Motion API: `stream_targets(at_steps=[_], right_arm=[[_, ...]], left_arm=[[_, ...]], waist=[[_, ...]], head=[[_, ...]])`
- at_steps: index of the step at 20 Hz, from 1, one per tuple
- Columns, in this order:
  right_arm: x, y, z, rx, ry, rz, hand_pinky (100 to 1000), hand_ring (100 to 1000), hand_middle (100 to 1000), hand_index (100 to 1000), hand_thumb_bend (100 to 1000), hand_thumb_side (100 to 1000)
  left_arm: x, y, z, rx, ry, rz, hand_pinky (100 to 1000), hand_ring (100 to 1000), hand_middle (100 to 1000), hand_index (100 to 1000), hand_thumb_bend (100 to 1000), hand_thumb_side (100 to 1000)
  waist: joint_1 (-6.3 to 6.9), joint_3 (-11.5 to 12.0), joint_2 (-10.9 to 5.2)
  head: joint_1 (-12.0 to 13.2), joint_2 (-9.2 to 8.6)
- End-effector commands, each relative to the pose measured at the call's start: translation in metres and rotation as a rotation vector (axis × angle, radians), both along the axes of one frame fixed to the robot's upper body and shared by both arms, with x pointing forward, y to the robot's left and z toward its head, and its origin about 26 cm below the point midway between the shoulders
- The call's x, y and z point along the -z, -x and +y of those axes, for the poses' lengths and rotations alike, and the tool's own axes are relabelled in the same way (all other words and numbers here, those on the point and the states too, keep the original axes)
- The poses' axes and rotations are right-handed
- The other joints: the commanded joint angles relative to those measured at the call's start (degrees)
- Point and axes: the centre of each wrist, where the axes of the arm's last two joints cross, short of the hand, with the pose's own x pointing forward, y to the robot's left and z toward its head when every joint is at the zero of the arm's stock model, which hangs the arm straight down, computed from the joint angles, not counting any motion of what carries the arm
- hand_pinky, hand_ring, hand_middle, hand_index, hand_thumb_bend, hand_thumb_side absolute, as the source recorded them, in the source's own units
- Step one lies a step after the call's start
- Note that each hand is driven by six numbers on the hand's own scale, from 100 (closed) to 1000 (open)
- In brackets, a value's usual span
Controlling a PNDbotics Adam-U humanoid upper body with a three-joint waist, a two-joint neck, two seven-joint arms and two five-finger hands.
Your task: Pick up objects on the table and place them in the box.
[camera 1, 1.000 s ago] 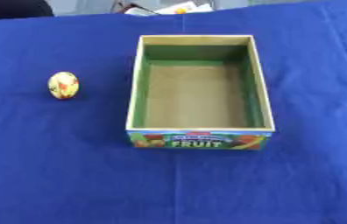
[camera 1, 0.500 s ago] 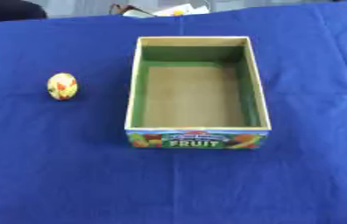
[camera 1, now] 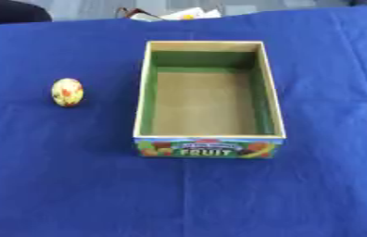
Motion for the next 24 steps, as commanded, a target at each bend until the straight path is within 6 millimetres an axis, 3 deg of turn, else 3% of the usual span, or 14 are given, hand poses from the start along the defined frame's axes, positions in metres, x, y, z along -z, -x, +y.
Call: stream_targets(at_steps=[1, 2, 5, 9, 13, 14, 16, 18, 24], right_arm=[[-0.01, 0.002, 0.0, -0.017, 0.03, -0.029, 540, 755, 508, 854, 100, 1000], [-0.01, 0.002, 0.0, -0.019, 0.031, -0.028, 540, 755, 508, 854, 100, 1000], [-0.01, 0.001, 0.001, -0.024, 0.033, -0.024, 540, 756, 507, 855, 100, 1000], [-0.01, 0.001, 0.002, -0.029, 0.038, -0.019, 540, 756, 507, 856, 100, 1000], [-0.01, 0.001, 0.003, -0.033, 0.041, -0.016, 541, 757, 506, 856, 100, 1000], [-0.01, 0.001, 0.004, -0.034, 0.042, -0.015, 541, 757, 506, 856, 100, 1000], [-0.009, 0.0, 0.004, -0.037, 0.043, -0.013, 541, 757, 506, 856, 100, 1000], [-0.009, 0.0, 0.005, -0.038, 0.044, -0.013, 541, 757, 506, 856, 100, 1000], [-0.009, 0.0, 0.006, -0.045, 0.049, -0.009, 542, 758, 506, 857, 100, 1000]], left_arm=[[-0.014, -0.004, -0.001, 0.047, -0.218, 0.088, 612, 716, 733, 963, 100, 1000], [-0.012, -0.007, -0.004, 0.044, -0.247, 0.108, 612, 725, 739, 973, 146, 1000], [-0.006, -0.014, -0.008, 0.027, -0.315, 0.147, 606, 738, 747, 987, 395, 1000], [0.003, -0.022, -0.011, 0.003, -0.359, 0.158, 612, 750, 760, 999, 408, 1000], [0.009, -0.032, -0.022, 0.006, -0.42, 0.167, 628, 777, 795, 1000, 335, 1000], [0.011, -0.034, -0.025, 0.009, -0.431, 0.169, 633, 784, 810, 1000, 351, 1000], [0.014, -0.04, -0.031, 0.016, -0.45, 0.176, 643, 801, 846, 1000, 485, 1000], [0.018, -0.046, -0.037, 0.026, -0.466, 0.188, 647, 802, 848, 1000, 552, 1000], [0.023, -0.063, -0.053, 0.046, -0.482, 0.207, 649, 805, 847, 1000, 570, 1000]], waist=[[0.07, -0.1, -1.28], [0.1, -0.3, -1.25], [0.2, -0.4, -1.17], [0.31, -0.5, -1.06], [0.4, -1.0, -1.01], [0.41, -1.0, -1.02], [0.43, -1.2, -1.04], [0.43, -1.3, -1.06], [0.52, -1.3, -0.91]], head=[[0.6, -0.76], [0.7, -0.92], [1.0, -1.26], [1.3, -1.69], [1.6, -1.95], [1.8, -1.96], [2.0, -2.01], [2.2, -2.04], [2.5, -2.02]])
